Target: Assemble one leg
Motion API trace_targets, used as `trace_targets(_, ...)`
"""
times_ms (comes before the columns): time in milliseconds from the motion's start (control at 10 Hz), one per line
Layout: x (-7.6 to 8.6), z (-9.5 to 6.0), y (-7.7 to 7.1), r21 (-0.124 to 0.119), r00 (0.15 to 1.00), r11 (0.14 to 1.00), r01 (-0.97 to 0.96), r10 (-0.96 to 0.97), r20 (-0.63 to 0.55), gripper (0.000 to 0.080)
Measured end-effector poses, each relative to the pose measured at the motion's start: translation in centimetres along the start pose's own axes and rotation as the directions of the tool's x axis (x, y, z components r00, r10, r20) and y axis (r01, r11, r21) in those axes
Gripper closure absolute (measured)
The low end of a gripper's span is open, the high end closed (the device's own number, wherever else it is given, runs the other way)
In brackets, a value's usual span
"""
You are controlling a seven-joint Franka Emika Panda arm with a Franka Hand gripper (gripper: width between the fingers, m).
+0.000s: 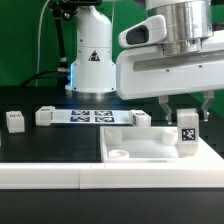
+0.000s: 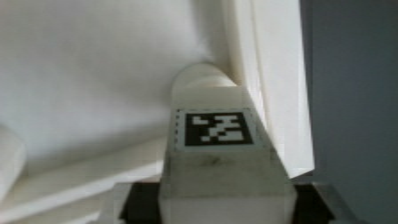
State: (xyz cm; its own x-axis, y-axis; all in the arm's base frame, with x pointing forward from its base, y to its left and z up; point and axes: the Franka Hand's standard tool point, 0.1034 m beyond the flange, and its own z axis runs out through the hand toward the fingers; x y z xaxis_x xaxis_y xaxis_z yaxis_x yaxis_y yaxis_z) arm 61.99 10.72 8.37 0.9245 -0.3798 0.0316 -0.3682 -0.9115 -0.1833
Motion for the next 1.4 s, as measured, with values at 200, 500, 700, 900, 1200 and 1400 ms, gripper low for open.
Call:
trace_targets(200,-0.01,0.11,-0.26,0.009,0.981,0.981,-0.195,0.195,-0.018,0.0509)
trace_targets(500,-0.11,0.21,-0.33,0.011,0.888,0.888,-0.460,0.460,-0.020,0.0508)
trace_targets(700,-0.12,0.23,-0.35,0.009,0.785,0.785,-0.619,0.619,-0.021,0.0508)
trace_targets(900,-0.14,0.25,-0.32,0.012,0.690,0.690,-0.724,0.724,-0.012,0.0508)
trace_targets(1200,-0.13,0.25,-0.28,0.015,0.658,0.658,-0.753,0.753,-0.004,0.0508)
trace_targets(1400,-0.10,0.22,-0.30,0.015,0.701,0.700,-0.713,0.714,-0.005,0.0343)
